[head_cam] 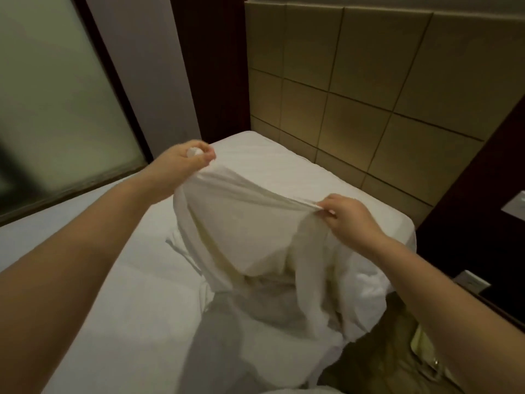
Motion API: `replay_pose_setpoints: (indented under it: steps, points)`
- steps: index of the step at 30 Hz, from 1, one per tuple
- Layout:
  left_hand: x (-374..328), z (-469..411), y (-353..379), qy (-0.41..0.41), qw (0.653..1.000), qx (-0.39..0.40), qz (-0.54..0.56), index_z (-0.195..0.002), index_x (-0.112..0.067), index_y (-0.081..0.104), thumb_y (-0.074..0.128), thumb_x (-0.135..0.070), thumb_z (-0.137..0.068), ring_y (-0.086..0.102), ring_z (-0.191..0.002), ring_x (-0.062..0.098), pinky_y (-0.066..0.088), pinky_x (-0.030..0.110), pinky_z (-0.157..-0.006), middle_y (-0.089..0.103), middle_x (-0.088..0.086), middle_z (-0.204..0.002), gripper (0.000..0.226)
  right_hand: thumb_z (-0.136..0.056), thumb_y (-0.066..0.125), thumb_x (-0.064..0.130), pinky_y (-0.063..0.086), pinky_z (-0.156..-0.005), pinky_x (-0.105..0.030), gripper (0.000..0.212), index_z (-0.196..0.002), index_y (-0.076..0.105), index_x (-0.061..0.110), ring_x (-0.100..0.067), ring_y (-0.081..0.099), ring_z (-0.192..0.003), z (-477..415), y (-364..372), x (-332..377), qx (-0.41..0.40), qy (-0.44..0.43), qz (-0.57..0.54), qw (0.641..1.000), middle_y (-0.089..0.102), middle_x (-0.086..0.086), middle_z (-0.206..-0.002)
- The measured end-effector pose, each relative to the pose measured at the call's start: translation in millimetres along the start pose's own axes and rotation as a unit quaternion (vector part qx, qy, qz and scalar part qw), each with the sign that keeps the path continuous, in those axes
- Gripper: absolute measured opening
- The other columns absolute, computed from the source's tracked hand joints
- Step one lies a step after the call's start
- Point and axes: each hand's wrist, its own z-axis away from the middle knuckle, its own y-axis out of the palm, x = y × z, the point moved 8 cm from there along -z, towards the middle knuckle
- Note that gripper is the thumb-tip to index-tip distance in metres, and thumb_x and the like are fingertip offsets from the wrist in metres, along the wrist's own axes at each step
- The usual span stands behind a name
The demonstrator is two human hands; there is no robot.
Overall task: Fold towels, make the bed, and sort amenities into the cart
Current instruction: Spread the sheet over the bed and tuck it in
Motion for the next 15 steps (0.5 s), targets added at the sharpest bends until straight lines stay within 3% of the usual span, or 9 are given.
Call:
replay_pose_setpoints:
  steps: [2, 4, 7, 11, 13, 15]
  points:
    - [3, 4, 14, -0.007, 0.997, 0.042, -0.059, -0.078, -0.027, 0.066, 0.057, -0.028, -0.092, 0.058, -0.085, 0.018, 0.045, 0.033, -0.081, 0.063, -0.004, -0.084, 0.017, -0.092, 0.055, 0.006, 0.041, -0.077, -0.029, 0.023, -0.109, 0.071, 0.008, -0.026, 0.059, -0.096, 3, -26, -17, -0.09, 0.04, -0.031, 0.995, 0.066, -0.007, -0.104]
    - [-2, 0, 19, -0.005, 0.997, 0.012, -0.079, -0.076, -0.026, 0.065, 0.052, -0.023, -0.096, 0.057, -0.09, 0.022, 0.044, 0.037, -0.085, 0.062, -0.003, -0.085, 0.024, -0.092, 0.054, 0.007, 0.04, -0.079, -0.027, 0.027, -0.114, 0.069, 0.009, -0.024, 0.058, -0.099, 7, -35, -22, -0.125, 0.061, -0.04, 0.99, 0.065, -0.007, -0.108]
    - [-6, -6, 19, -0.018, 0.995, -0.044, -0.091, -0.075, -0.026, 0.06, 0.049, -0.025, -0.097, 0.051, -0.088, 0.021, 0.042, 0.032, -0.079, 0.057, -0.002, -0.086, 0.025, -0.094, 0.053, 0.011, 0.042, -0.08, -0.029, 0.027, -0.116, 0.068, 0.011, -0.023, 0.057, -0.096, 15, 1, -18, -0.017, 0.04, -0.043, 0.998, 0.064, -0.008, -0.108]
    - [18, -2, 21, -0.053, 0.975, -0.184, -0.116, -0.09, -0.019, 0.058, 0.05, -0.022, -0.095, 0.052, -0.093, 0.023, 0.035, 0.029, -0.072, 0.059, 0.001, -0.095, 0.01, -0.095, 0.052, 0.014, 0.043, -0.077, -0.029, 0.024, -0.11, 0.07, 0.011, -0.017, 0.055, -0.089, 27, 10, -21, 0.018, 0.08, -0.129, 0.988, 0.064, -0.003, -0.101]
    - [16, 2, 43, -0.036, 0.963, -0.18, -0.197, -0.106, -0.018, 0.057, 0.052, -0.022, -0.093, 0.052, -0.1, 0.025, 0.033, 0.027, -0.076, 0.057, 0.006, -0.114, 0.014, -0.093, 0.053, 0.014, 0.045, -0.079, -0.029, 0.022, -0.106, 0.071, 0.014, -0.013, 0.055, -0.087, 30, 18, -15, 0.057, 0.084, -0.162, 0.982, 0.062, 0.004, -0.096]
    - [-1, 10, 82, 0.041, 0.963, -0.117, -0.24, -0.121, -0.02, 0.054, 0.06, -0.035, -0.089, 0.053, -0.107, 0.022, 0.035, 0.027, -0.082, 0.051, 0.006, -0.125, 0.035, -0.092, 0.054, 0.013, 0.044, -0.077, -0.024, 0.022, -0.104, 0.072, 0.016, -0.005, 0.053, -0.083, 32, 22, -10, 0.086, 0.087, -0.186, 0.975, 0.061, 0.01, -0.094]
